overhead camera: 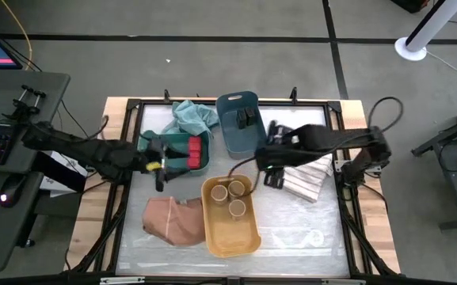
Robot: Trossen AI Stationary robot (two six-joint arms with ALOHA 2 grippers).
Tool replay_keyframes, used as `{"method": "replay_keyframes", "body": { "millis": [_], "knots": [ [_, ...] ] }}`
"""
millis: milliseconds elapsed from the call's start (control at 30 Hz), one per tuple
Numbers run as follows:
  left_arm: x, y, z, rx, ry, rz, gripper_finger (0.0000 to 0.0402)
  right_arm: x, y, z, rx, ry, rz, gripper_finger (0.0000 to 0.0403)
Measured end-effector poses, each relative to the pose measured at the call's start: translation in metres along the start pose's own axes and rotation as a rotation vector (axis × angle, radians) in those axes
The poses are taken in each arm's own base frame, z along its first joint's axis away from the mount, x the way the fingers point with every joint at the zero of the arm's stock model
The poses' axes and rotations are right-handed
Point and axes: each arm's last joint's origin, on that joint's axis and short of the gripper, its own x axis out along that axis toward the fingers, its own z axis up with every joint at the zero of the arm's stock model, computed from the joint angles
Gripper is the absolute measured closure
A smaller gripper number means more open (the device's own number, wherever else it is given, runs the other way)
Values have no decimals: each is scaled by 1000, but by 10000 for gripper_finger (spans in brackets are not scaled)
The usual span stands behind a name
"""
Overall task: Sort spices by type
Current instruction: Return to Home Position
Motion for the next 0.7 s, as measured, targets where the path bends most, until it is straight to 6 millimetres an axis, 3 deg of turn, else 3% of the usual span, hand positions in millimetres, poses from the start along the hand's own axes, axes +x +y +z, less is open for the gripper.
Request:
{"method": "replay_keyframes", "body": {
  "millis": [133, 300, 400, 700],
  "knots": [
    [-17, 16, -5, -8, -236, -22, 198, -17, -16, -24, 134, -30, -12, 272],
    [-34, 38, -30, -25, -311, 1, 321, -18, -26, -59, 336, -27, 15, 386],
    [-41, 48, -47, -59, -326, 0, 387, -13, -26, -79, 418, -20, 78, 384],
    [-46, 67, -92, -137, -375, -25, 399, 1, -29, -106, 592, -143, 207, 397]
  ]
}}
